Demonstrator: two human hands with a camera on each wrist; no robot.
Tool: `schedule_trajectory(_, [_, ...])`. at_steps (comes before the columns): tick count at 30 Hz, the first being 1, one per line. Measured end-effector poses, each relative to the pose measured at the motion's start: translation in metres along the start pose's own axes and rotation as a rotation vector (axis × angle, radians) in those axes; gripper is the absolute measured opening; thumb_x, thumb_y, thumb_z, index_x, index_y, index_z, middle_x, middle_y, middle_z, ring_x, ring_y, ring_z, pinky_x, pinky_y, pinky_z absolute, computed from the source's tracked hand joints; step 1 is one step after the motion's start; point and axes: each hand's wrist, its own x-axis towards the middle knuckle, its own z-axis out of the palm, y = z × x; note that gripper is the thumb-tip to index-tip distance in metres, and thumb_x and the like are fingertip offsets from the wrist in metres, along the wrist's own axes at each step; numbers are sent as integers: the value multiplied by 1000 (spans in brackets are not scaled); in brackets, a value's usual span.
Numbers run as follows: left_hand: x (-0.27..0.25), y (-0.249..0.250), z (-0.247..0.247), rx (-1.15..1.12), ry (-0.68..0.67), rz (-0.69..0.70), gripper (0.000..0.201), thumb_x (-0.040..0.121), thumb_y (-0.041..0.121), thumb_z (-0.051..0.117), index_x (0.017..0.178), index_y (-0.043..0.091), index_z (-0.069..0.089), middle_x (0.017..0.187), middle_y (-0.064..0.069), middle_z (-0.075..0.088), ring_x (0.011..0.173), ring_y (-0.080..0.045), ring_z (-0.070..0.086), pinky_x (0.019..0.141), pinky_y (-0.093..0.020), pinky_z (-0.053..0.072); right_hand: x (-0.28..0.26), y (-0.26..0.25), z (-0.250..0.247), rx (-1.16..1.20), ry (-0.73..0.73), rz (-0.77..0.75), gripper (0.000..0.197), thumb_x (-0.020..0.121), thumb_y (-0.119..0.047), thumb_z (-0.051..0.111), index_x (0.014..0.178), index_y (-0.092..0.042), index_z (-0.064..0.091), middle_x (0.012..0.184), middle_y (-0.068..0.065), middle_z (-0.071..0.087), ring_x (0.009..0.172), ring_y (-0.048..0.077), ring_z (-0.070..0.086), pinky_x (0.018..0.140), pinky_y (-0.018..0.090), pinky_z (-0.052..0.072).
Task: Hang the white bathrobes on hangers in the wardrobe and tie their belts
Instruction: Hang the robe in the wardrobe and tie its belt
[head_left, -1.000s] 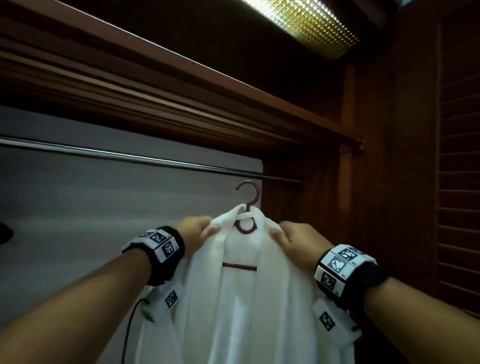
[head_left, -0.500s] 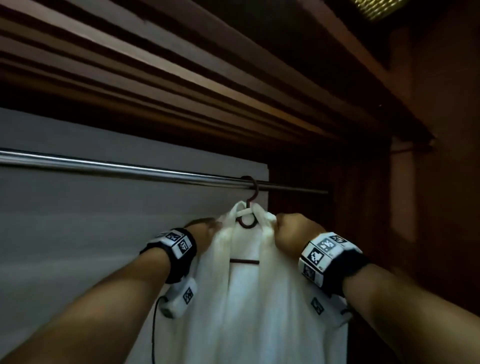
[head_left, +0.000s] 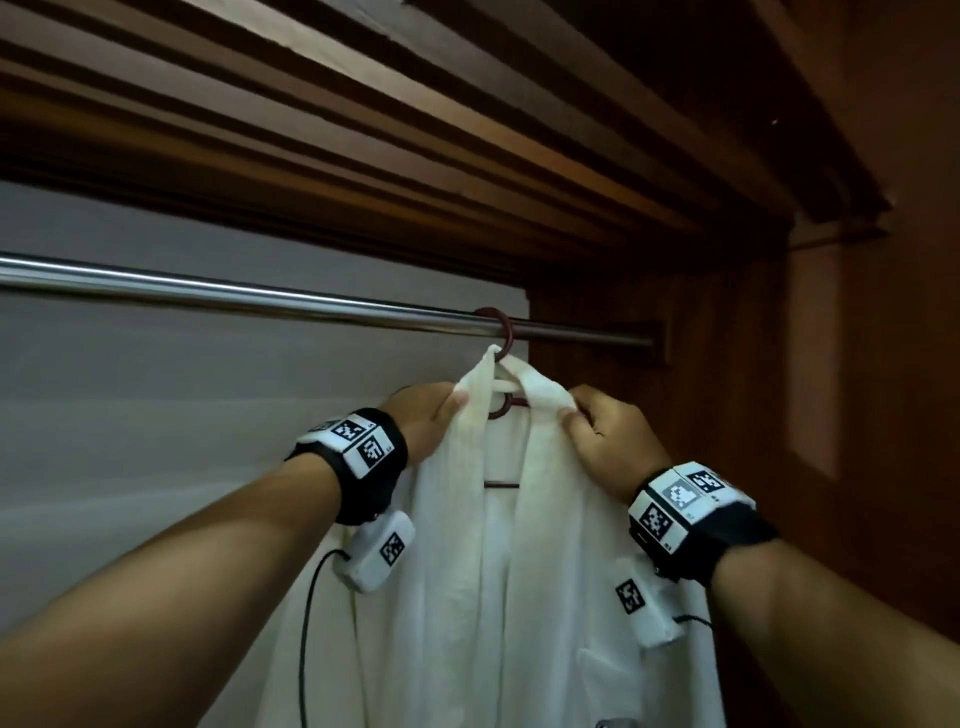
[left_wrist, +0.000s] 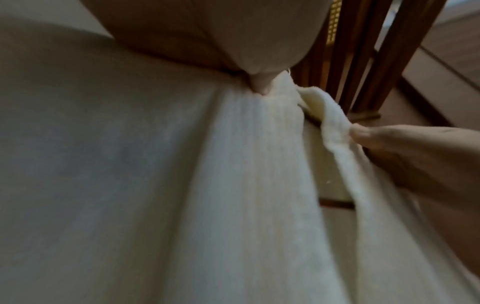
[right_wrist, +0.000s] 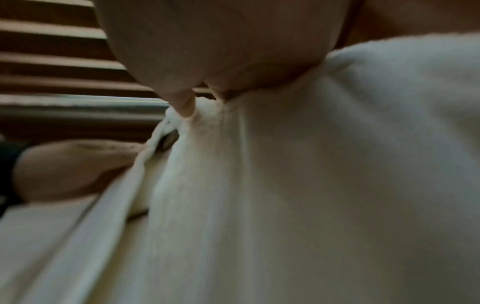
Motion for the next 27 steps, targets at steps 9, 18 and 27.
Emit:
schedule_trajectory(9, [-20, -16, 22, 219, 156, -105, 51, 88, 50, 53, 127, 20, 41, 122, -7, 55, 109, -29, 53, 93, -39, 40, -20, 18, 27, -492, -88, -17, 73, 86, -65, 46, 143, -25, 25, 133, 8, 42, 116, 29, 45, 98, 44, 36])
schedule_trajectory(18, [-160, -16, 158, 314, 89, -43, 94, 81, 44, 63, 152, 25, 5, 157, -8, -23, 144, -30, -21, 116, -50, 3, -167, 66, 85, -308, -320, 23, 102, 87, -48, 62, 153, -22, -11, 158, 3, -27, 147, 26, -19, 121, 43, 2])
schedule_trajectory(27, [-334, 42, 313, -118, -362, -349, 93, 73, 68, 56, 147, 25, 20, 147, -4, 32, 130, -31, 36, 102, -49, 35, -352, 134, 120, 112, -434, 292, 72, 89, -24, 66, 149, -31, 28, 145, -3, 30, 130, 7, 37, 110, 29, 38])
